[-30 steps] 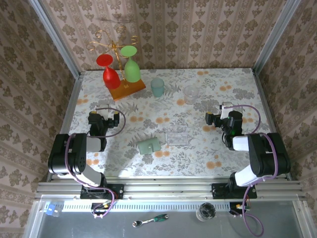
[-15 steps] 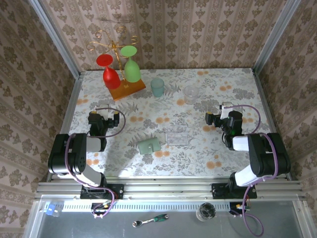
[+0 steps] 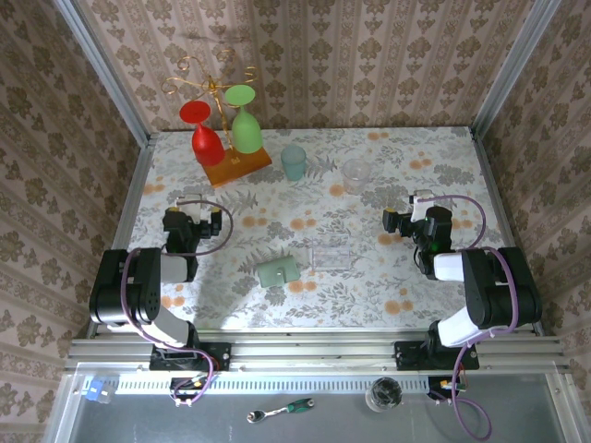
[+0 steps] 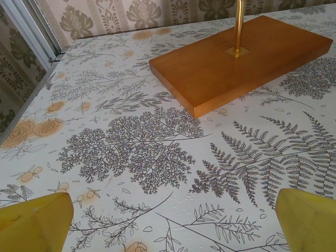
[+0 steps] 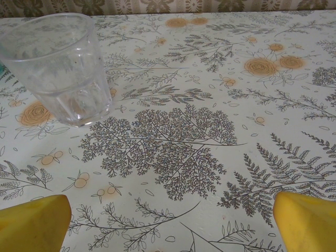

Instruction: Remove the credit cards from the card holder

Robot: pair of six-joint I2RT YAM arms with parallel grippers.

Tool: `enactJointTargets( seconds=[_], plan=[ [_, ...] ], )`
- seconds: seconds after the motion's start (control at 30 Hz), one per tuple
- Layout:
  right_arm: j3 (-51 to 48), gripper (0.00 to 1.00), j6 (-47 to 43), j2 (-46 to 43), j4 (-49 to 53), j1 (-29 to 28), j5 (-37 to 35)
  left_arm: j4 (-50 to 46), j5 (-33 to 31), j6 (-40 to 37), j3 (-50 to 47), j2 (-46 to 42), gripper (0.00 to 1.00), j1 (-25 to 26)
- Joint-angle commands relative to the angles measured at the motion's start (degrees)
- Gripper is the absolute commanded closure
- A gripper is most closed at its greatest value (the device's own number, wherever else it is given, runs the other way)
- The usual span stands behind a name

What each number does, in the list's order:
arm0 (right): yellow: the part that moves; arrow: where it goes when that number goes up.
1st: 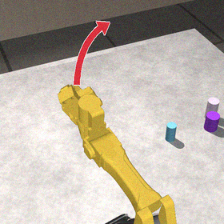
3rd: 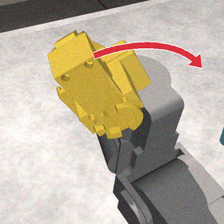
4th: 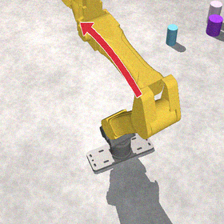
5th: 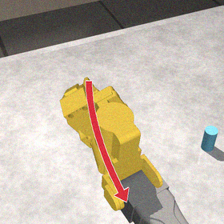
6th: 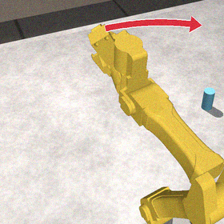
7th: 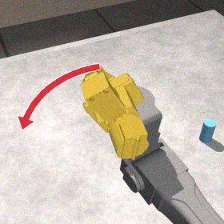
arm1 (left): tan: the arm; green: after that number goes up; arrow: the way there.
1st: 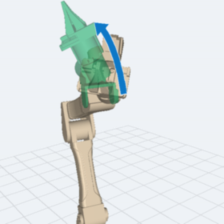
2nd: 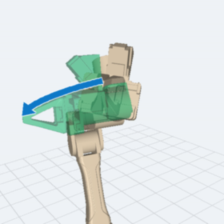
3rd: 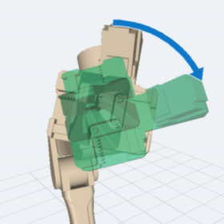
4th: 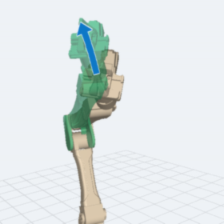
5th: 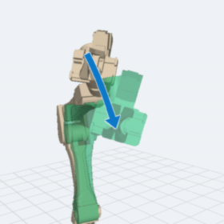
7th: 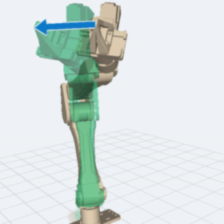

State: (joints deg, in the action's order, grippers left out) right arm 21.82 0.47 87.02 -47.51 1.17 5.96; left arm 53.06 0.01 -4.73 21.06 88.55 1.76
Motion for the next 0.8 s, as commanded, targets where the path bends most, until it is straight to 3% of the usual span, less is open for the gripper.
enactJointTargets(
  seconds=[0.0,0.53,0.77],
  plan=[
    [1.2,0.0,0.7,0.6,-1.9,-0.4,-1.5,-0.8,-0.1,0.7,1.5,0.6,0.0,-0.7],
    [1.3,0.0,0.8,0.4,-1.7,-0.5,-2.7,-0.8,-1.5,0.6,1.5,0.1,0.0,-0.4],
    [4.6,0.0,1.0,-4.0,8.0,-1.1,-4.6,-9.7,-6.9,-2.4,3.6,-6.1,0.0,3.5]
  ],
)
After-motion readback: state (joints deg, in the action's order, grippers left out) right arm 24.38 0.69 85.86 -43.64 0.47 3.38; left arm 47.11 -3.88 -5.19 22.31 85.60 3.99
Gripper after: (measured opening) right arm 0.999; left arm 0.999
